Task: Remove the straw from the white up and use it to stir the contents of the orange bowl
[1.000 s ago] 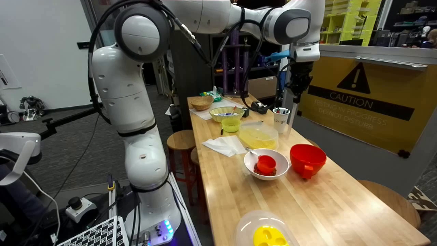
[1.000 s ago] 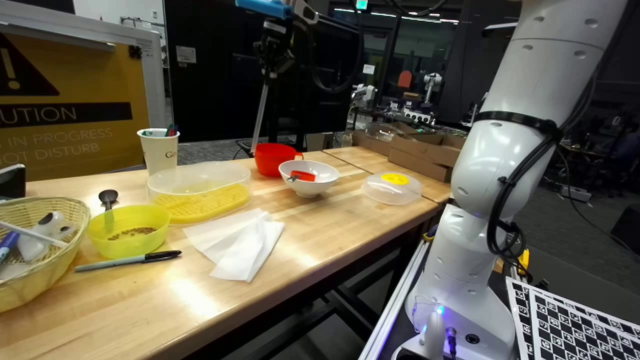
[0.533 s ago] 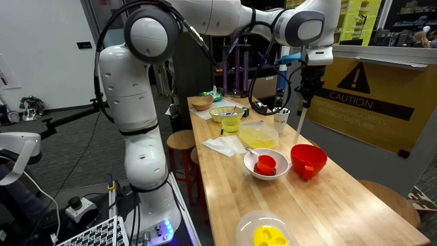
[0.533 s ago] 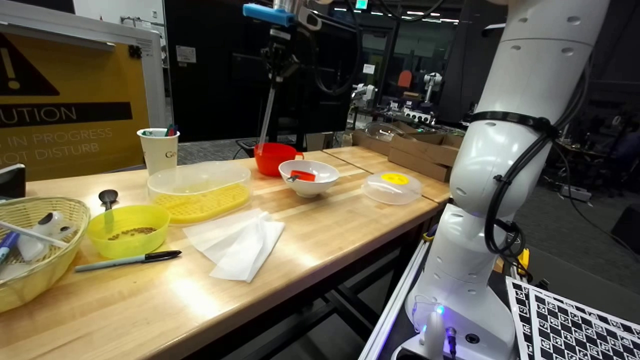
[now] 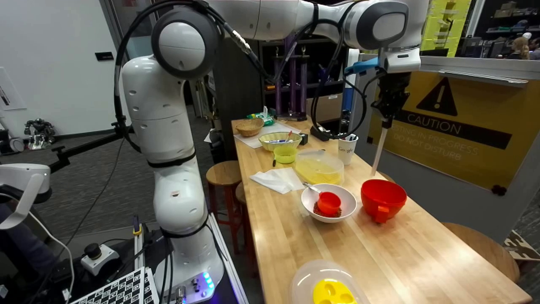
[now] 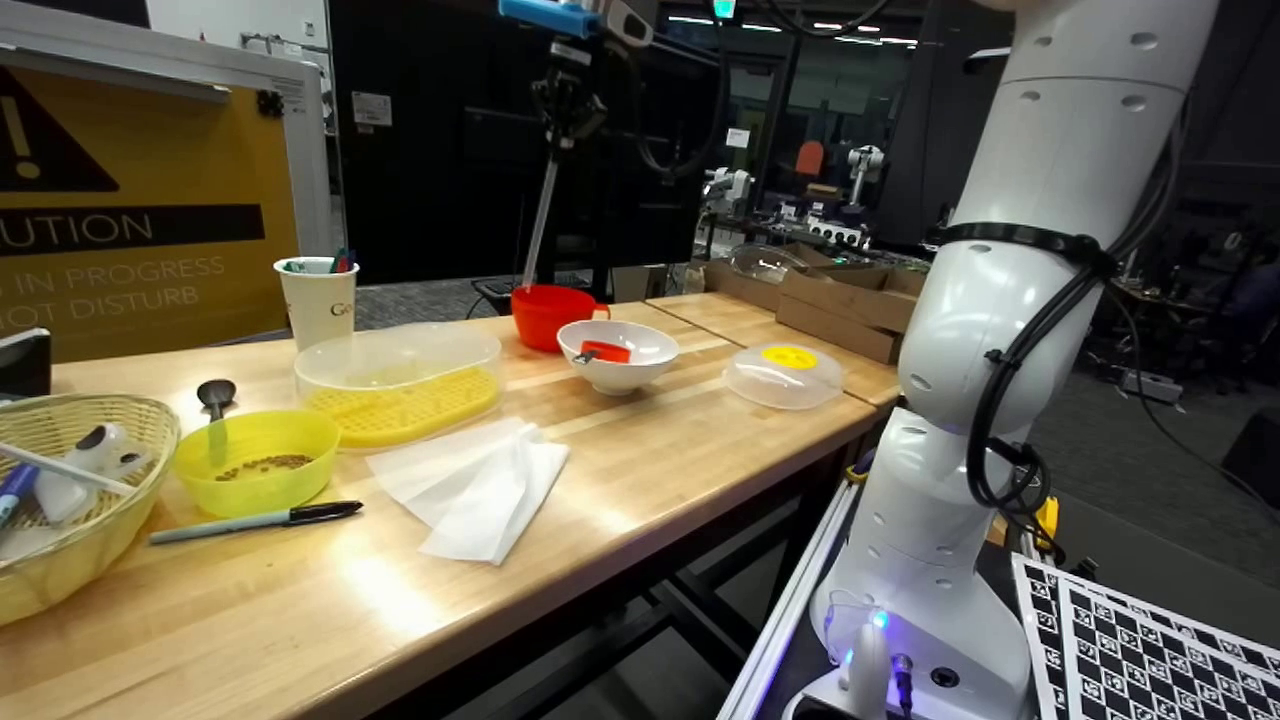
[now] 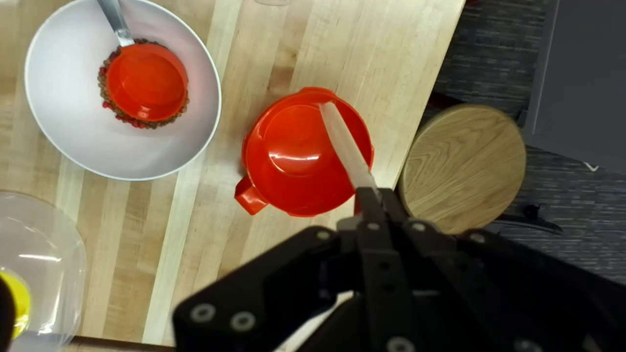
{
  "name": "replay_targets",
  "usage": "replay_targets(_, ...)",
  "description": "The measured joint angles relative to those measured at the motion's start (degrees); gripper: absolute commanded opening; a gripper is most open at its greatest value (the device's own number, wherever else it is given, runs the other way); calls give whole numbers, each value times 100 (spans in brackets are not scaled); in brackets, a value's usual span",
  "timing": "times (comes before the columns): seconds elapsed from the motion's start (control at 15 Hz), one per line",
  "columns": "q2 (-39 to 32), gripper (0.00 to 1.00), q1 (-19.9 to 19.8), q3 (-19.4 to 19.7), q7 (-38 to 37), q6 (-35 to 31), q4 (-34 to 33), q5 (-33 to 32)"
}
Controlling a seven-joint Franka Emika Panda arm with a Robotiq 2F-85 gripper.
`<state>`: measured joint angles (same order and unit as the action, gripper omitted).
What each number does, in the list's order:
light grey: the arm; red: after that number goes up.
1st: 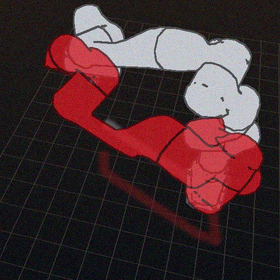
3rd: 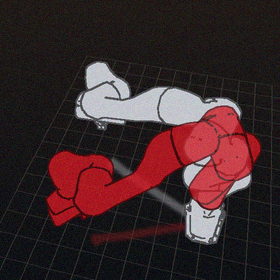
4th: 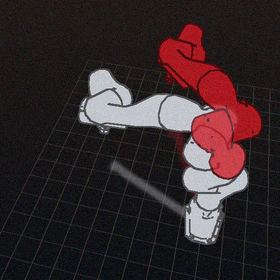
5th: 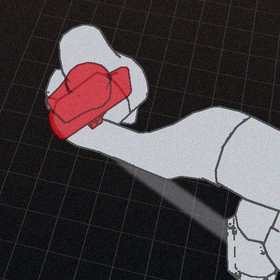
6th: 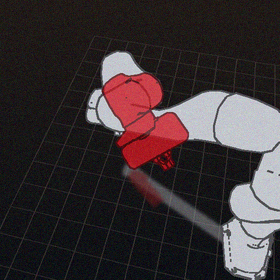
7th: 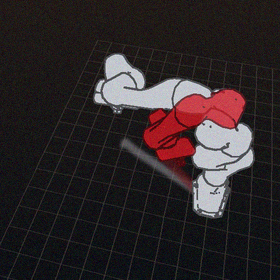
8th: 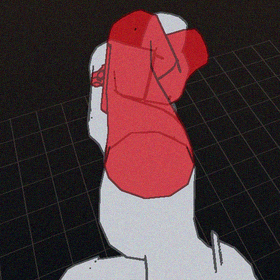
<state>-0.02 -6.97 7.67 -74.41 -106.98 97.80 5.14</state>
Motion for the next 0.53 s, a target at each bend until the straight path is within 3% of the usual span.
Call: replay_targets(0.53, -72, 1, -33, 44, 0, 74, -9, 0)
